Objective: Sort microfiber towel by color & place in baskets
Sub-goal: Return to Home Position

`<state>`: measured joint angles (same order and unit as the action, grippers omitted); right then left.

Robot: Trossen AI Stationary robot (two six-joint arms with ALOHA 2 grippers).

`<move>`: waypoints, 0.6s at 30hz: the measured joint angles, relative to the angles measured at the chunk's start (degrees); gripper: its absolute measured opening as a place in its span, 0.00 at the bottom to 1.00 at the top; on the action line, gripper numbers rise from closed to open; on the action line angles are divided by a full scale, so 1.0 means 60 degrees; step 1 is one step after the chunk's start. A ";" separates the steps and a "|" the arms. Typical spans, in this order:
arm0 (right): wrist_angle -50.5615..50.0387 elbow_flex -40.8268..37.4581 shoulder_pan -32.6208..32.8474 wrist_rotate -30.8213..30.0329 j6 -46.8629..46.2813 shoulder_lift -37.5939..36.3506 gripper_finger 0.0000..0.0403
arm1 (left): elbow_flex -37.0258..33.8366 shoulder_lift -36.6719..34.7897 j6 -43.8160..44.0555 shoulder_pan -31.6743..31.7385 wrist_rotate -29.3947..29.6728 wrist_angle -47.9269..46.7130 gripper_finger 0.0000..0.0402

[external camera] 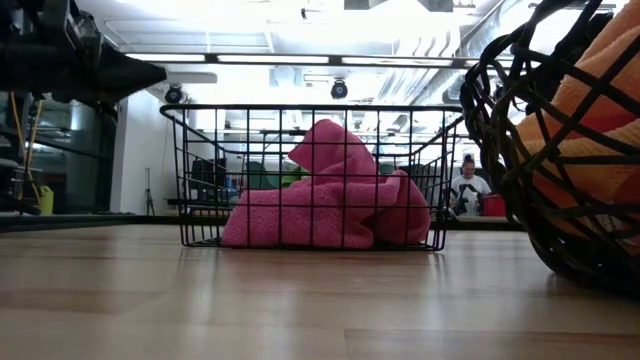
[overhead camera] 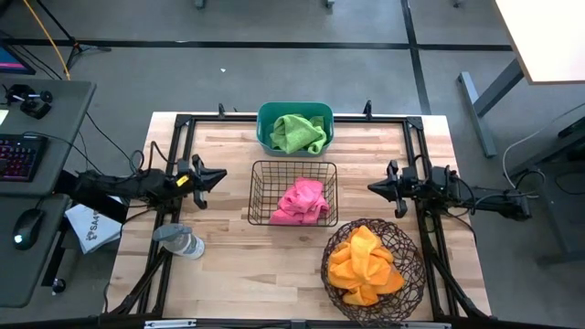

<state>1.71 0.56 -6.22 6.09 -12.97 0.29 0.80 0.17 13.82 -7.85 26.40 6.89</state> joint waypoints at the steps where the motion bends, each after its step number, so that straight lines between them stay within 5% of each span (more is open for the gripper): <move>1: -0.0002 0.0000 -0.0002 0.0000 -0.0002 0.0003 0.00 | -0.0006 0.0003 0.0001 0.0002 -0.0034 -0.0113 0.04; 14: -0.0027 0.0004 0.0000 -0.0011 0.0000 0.0012 0.00 | -0.0012 0.0002 -0.0212 0.0126 -0.0098 -0.0508 0.04; 18: -0.0031 0.0004 0.0000 -0.0011 0.0000 0.0010 0.00 | -0.0011 0.0002 -0.1609 0.0126 -0.1724 -0.0661 0.04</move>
<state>1.52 0.58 -6.22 6.02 -12.97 0.35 0.73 0.19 4.17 -7.09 16.05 2.92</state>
